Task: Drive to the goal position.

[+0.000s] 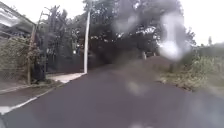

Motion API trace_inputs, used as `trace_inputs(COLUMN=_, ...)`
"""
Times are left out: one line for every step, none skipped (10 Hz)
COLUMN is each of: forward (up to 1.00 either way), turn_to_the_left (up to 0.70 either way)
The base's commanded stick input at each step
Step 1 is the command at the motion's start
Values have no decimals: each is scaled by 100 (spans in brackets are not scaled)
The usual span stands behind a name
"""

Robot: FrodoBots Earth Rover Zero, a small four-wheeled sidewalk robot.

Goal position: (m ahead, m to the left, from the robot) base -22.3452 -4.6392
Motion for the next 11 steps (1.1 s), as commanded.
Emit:
trace_inputs(forward=0, turn_to_the_left=-70)
trace_inputs(forward=0, turn_to_the_left=-70)
trace_inputs(forward=0, turn_to_the_left=-70)
trace_inputs(forward=0, turn_to_the_left=-70)
trace_inputs(forward=0, turn_to_the_left=-70)
trace_inputs(forward=0, turn_to_the_left=-70)
trace_inputs(forward=0, turn_to_the_left=-70)
trace_inputs(forward=0, turn_to_the_left=-70)
trace_inputs(forward=0, turn_to_the_left=-70)
trace_inputs(forward=0, turn_to_the_left=-70)
trace_inputs(forward=0, turn_to_the_left=-70)
